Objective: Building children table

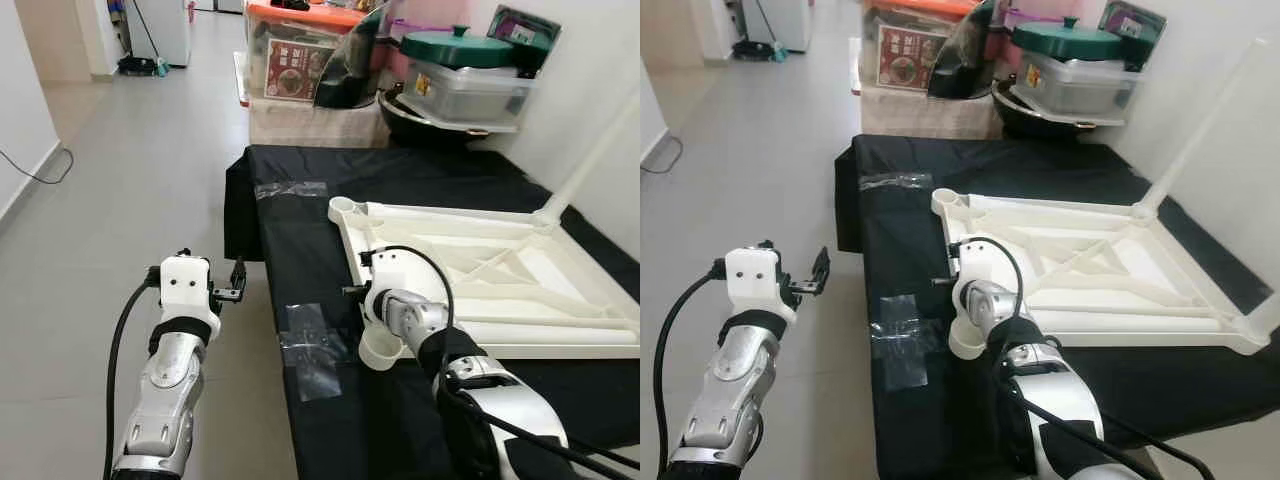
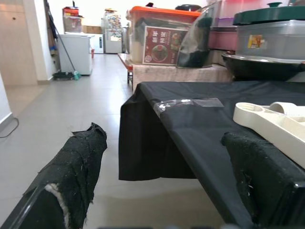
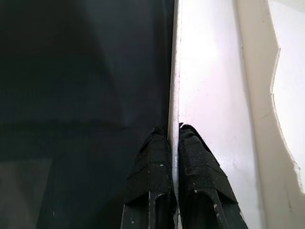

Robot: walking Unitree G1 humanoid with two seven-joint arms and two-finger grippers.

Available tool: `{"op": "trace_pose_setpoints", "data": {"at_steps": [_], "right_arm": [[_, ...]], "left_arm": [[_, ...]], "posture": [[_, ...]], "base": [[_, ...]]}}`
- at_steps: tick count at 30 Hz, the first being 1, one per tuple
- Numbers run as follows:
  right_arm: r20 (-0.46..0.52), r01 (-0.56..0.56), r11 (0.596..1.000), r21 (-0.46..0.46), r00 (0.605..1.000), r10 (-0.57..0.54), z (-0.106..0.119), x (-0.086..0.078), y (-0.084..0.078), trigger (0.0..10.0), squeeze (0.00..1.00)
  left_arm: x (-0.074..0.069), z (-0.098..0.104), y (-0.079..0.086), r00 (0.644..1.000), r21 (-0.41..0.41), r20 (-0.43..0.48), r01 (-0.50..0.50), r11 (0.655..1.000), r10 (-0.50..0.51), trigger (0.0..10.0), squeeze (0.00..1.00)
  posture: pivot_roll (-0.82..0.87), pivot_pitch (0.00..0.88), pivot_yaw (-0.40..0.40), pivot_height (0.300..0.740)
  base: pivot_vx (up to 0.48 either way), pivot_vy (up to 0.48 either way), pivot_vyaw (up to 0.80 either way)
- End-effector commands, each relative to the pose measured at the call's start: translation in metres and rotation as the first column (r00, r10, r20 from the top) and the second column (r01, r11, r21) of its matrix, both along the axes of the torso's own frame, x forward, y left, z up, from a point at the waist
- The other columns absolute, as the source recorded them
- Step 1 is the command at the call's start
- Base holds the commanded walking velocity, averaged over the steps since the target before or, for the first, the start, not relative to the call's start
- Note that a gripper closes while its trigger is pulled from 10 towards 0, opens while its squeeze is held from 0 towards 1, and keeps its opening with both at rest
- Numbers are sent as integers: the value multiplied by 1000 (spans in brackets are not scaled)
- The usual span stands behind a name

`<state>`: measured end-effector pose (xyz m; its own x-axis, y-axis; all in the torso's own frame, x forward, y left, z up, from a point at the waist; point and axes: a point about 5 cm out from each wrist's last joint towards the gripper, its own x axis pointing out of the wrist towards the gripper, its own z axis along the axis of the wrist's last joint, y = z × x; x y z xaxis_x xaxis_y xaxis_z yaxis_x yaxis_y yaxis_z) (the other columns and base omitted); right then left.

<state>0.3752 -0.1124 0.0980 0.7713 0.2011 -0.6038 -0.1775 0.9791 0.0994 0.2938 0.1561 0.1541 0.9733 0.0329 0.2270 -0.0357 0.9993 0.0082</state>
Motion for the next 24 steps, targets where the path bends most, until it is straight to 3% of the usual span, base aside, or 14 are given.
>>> {"op": "trace_pose_setpoints", "data": {"at_steps": [1, 6, 7, 10, 11, 12, 13, 14, 16, 17, 18, 21, 24], "right_arm": [[-181, -141, 990, 6, 974, 140, -36, -25, 10, 0, 0], [-148, -282, 959, -5, 949, 278, -34, -25, 10, 0, 0], [-145, -347, 938, -3, 928, 343, -34, -26, 11, 0, 0], [-142, -609, 793, -18, 786, 601, -36, -36, 5, 0, 0], [-142, -609, 793, -18, 786, 601, -36, -36, 5, 0, 0], [-146, -668, 741, -64, 741, 655, -37, -39, -5, 0, 0], [-146, -668, 741, -64, 741, 655, -37, -39, -5, 0, 0], [-157, -699, 709, -94, 713, 683, -39, -41, -16, 0, 0], [-197, -772, 618, -148, 635, 747, -39, -48, -41, 0, 0], [-197, -772, 618, -148, 635, 747, -39, -48, -41, 0, 0], [-212, -798, 576, -178, 603, 769, -37, -50, -54, 0, 0], [-247, -820, 508, -264, 567, 786, -23, -48, -83, 0, 0], [-252, -821, 479, -309, 557, 792, -15, -47, -96, 0, 0]], "left_arm": [[0, -4, -4, 1000, 3, -16, 1, 1000, -1, 10000, 0], [-1, -5, -4, 1000, 4, -20, -2, 1000, 2, 10000, 0], [-2, -5, -4, 1000, 5, -21, -2, 1000, 2, 10000, 0], [-1, -5, -2, 1000, 11, -21, -2, 1000, 2, 10000, 0], [-1, -5, -2, 1000, 11, -21, -2, 1000, 2, 10000, 0], [-1, -5, -1, 1000, 12, -21, -2, 1000, 3, 10000, 0], [-1, -5, -1, 1000, 12, -21, -2, 1000, 3, 10000, 0], [-1, -5, -1, 1000, 14, -20, -3, 1000, 4, 10000, 0], [-1, -5, -1, 1000, 15, -20, -4, 1000, 5, 10000, 0], [-1, -5, -1, 1000, 15, -20, -4, 1000, 5, 10000, 0], [-1, -5, -1, 1000, 15, -20, -4, 1000, 4, 10000, 0], [-1, -6, -2, 1000, 17, -24, -1, 1000, 1, 10000, 0], [0, -6, -2, 1000, 19, -25, 1, 1000, -1, 10000, 0]], "posture": [[14, 0, -159, 740], [14, 0, -155, 740], [14, 0, -155, 740], [7, 0, -149, 740], [7, 0, -149, 740], [3, 0, -147, 740], [3, 0, -147, 740], [1, 0, -145, 740], [-1, 0, -143, 740], [-1, 0, -143, 740], [-7, 0, -139, 740], [-14, 0, -133, 740], [-14, 0, -133, 740]], "base": [[0, 0, 0], [0, 0, 0], [0, 0, 0], [0, 0, 0], [0, 0, 0], [0, 0, 0], [0, 0, 0], [0, 0, 0], [0, 0, 0], [0, 0, 0], [0, 0, 0], [0, 0, 0], [0, 0, 0]]}}
